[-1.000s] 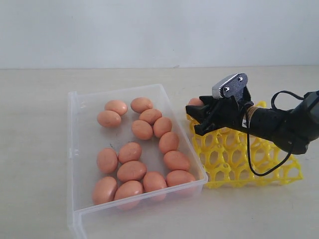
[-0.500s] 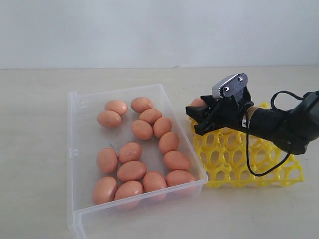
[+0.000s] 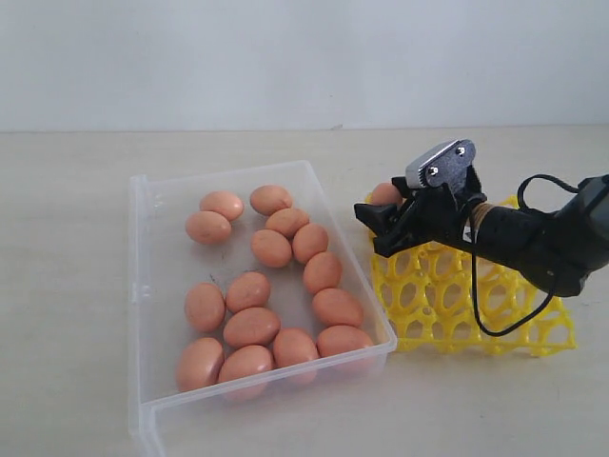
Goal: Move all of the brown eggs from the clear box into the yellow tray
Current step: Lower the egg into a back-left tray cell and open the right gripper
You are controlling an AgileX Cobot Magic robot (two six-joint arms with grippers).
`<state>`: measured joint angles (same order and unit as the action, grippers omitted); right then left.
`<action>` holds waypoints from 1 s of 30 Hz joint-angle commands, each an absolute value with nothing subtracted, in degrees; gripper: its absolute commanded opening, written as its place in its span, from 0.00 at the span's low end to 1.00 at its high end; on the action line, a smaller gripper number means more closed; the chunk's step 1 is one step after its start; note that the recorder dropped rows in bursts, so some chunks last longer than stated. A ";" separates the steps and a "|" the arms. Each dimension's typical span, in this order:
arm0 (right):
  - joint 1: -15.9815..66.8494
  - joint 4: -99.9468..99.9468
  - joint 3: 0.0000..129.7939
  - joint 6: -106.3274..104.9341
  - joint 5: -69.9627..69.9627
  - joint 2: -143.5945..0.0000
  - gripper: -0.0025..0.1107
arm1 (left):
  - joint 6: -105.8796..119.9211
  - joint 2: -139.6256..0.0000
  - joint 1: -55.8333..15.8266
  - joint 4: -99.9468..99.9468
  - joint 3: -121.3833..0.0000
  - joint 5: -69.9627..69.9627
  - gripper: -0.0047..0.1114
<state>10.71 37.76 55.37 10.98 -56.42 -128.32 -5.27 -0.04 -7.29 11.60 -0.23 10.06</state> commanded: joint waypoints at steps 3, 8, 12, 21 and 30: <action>10.26 34.68 55.01 7.71 -55.93 -128.61 0.61 | -5.56 0.00 -7.62 11.46 0.00 9.88 0.07; 10.26 33.70 55.01 5.67 -56.29 -128.61 0.61 | -5.56 0.00 -7.62 11.46 0.00 9.88 0.07; 10.26 33.96 55.01 5.46 -58.11 -128.61 0.61 | -5.56 0.00 -7.62 11.46 0.00 9.88 0.07; 10.26 34.00 55.01 5.97 -66.45 -128.61 0.61 | -5.56 0.00 -7.62 11.46 0.00 9.88 0.07; 10.26 37.96 52.48 8.38 -69.96 -124.61 0.61 | -5.56 0.00 -7.62 11.46 0.00 9.88 0.07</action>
